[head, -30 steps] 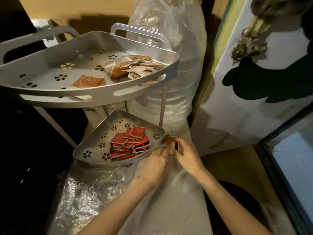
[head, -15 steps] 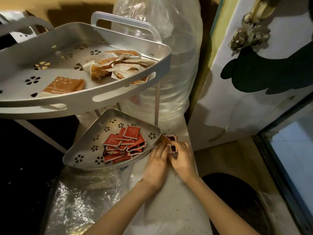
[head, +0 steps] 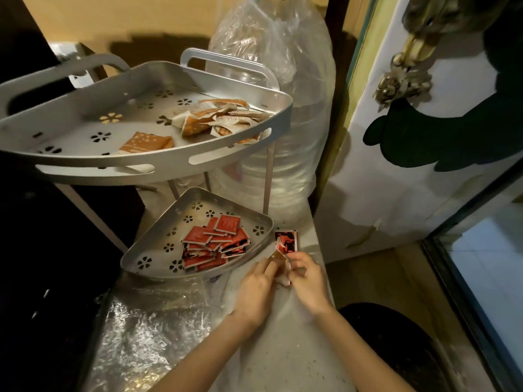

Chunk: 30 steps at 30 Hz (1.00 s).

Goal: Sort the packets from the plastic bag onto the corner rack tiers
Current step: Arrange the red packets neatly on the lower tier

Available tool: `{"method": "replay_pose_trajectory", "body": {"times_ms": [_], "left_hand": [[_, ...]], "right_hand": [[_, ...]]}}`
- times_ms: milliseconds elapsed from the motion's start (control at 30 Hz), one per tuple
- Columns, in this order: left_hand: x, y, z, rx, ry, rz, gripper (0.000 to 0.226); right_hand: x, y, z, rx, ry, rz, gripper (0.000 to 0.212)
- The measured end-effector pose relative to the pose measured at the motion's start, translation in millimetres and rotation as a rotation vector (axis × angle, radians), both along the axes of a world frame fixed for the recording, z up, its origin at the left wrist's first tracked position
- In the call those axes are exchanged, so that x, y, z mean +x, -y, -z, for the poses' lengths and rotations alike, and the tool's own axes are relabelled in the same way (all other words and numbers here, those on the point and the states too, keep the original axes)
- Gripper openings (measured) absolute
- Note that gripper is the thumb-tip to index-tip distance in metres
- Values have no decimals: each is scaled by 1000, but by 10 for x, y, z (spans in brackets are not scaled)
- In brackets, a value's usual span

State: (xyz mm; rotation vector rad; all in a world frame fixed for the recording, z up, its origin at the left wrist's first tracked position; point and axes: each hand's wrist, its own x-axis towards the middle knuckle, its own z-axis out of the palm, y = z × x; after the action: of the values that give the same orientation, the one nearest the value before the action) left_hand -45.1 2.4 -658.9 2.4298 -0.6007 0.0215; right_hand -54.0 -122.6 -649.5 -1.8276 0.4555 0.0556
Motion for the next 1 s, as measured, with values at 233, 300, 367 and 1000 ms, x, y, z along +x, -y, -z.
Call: {"method": "replay_pose_trajectory", "body": {"times_ms": [233, 300, 367, 1000], "left_hand": [[-221, -239, -247, -127, -51, 22, 32], [-231, -323, -439, -181, -14, 13, 27], [-220, -414, -718, -232, 56, -14, 24], [317, -1343, -3179, -289, 641, -249, 10]], "right_hand": [[-150, -61, -346, 129, -18, -112, 37], [-149, -102, -604, 90, 2, -201, 37], [-138, -157, -942, 58, 64, -297, 35], [575, -869, -3206, -54, 791, -488, 31]]}}
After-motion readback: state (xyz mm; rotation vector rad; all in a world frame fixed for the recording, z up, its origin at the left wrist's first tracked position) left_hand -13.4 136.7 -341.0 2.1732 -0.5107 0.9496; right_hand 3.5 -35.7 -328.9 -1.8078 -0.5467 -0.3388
